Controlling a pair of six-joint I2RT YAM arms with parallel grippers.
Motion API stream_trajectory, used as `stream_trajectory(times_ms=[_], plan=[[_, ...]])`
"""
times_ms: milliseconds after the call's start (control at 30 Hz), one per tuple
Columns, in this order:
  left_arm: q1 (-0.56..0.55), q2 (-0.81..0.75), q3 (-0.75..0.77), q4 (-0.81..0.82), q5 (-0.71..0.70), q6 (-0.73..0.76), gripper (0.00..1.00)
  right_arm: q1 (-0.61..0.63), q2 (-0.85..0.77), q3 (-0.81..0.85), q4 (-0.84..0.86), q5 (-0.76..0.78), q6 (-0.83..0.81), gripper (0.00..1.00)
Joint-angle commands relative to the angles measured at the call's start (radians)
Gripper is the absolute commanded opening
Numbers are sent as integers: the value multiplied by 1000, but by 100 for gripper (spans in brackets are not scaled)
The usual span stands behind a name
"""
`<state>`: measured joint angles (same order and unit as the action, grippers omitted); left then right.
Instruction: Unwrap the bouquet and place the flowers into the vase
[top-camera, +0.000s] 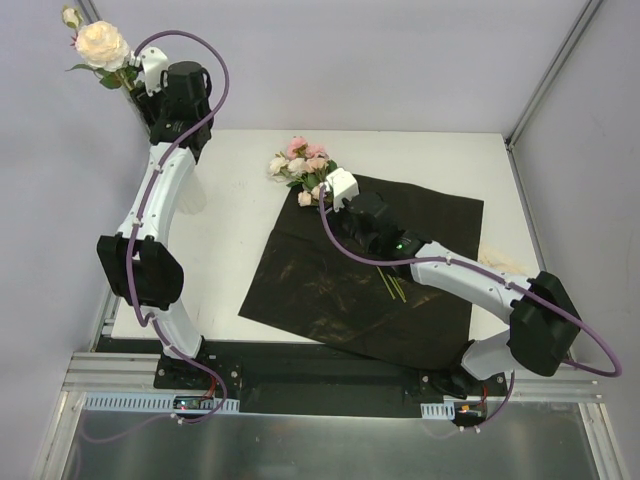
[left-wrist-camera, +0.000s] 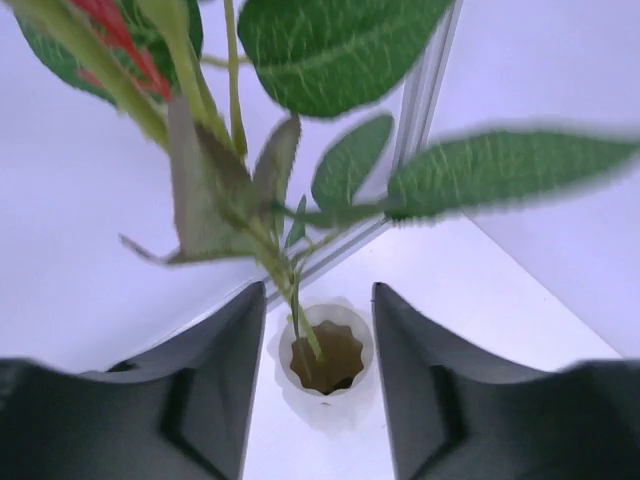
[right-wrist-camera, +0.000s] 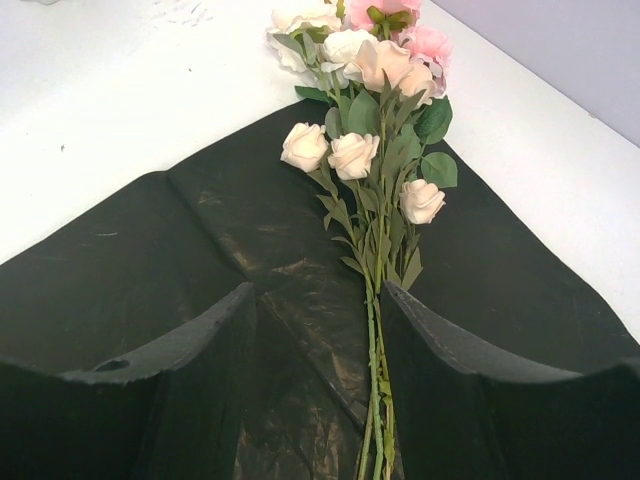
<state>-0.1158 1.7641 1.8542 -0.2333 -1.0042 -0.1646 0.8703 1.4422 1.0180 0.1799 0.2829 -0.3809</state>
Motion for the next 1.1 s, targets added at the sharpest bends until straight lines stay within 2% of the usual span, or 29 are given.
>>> stream_trajectory(times_ms=[0, 67, 133, 233, 400, 433, 467, 533, 633, 833, 867, 900, 1000, 1067], plan=[[15, -58, -24, -4, 16, -15, 57, -1, 4, 53, 20, 6, -12, 55], [13, -93, -35, -14, 41, -19, 67, -1, 7, 53, 18, 6, -12, 55], [13, -127, -53, -59, 74, -53, 86, -1, 9, 54, 16, 6, -12, 55], [13, -222, -113, -121, 198, -124, 96, -1, 17, 57, 13, 7, -13, 55], [13, -417, -283, -144, 543, -216, 96, 1, 37, 68, 6, 6, -12, 55], [13, -432, -305, -144, 687, -223, 95, -1, 40, 73, 6, 6, -10, 55], [13, -452, -322, -144, 755, -223, 93, -1, 47, 74, 6, 7, -9, 55], [11, -453, -355, -144, 969, -227, 90, -1, 55, 80, 3, 9, -6, 55], [-17, -416, -375, -146, 1145, -204, 86, -11, 69, 82, 1, -2, 11, 55], [-148, -298, -397, -158, 1219, -105, 86, -85, 98, 97, -49, -31, 65, 55], [-160, -282, -394, -161, 1225, -92, 89, -126, 103, 103, -68, -36, 74, 55], [-172, -267, -395, -164, 1222, -89, 92, -152, 112, 119, -115, -39, 85, 55], [-206, -213, -392, -167, 1260, -49, 93, -272, 174, 187, -261, -148, 114, 54], [-208, -196, -404, -169, 1296, -43, 91, -338, 245, 234, -386, -217, 79, 46]])
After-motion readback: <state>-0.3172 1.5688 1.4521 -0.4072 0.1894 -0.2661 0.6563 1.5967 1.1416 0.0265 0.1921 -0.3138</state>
